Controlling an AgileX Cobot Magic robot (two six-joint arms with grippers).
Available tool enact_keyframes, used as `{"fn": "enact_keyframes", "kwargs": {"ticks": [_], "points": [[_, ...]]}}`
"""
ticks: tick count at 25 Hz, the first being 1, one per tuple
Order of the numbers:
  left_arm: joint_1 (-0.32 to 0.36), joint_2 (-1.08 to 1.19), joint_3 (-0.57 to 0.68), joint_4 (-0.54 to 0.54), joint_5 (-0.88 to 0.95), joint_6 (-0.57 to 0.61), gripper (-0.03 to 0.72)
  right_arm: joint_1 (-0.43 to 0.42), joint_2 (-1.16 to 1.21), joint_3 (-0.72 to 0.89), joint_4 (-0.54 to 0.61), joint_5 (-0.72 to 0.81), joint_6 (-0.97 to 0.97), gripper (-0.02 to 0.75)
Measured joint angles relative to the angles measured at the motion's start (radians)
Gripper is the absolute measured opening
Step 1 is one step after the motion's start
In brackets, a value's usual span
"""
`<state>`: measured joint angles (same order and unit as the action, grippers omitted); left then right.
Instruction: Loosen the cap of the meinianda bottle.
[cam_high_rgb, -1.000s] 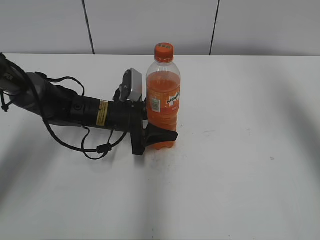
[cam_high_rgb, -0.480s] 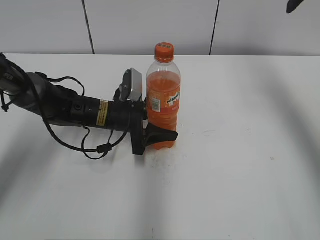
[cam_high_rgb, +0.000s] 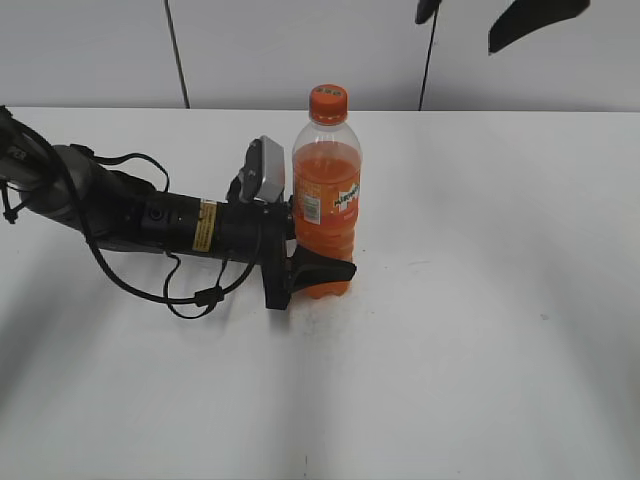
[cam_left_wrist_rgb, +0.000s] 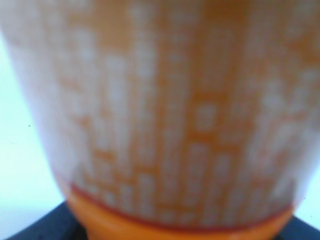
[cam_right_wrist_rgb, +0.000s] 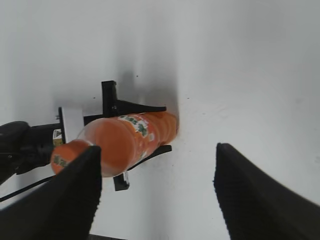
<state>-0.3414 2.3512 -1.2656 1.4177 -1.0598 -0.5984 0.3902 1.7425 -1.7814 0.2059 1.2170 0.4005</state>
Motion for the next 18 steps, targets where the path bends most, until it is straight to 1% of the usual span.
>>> {"fn": "enact_keyframes", "kwargs": {"ticks": [4, 9, 18], "points": [[0.0, 0.0, 0.0, 0.0, 0.0, 0.0, 0.406, 0.073, 0.057, -0.06, 0.0, 0.0, 0.051, 0.524], [0.0, 0.0, 0.0, 0.0, 0.0, 0.0, 0.406, 0.135, 0.15, -0.164, -0.001, 0.0, 0.074, 0.524], [0.0, 0.0, 0.0, -0.002, 0.001, 0.0, 0.406, 0.198, 0.208, -0.177, -0.041, 0.0, 0.086, 0.524]]}}
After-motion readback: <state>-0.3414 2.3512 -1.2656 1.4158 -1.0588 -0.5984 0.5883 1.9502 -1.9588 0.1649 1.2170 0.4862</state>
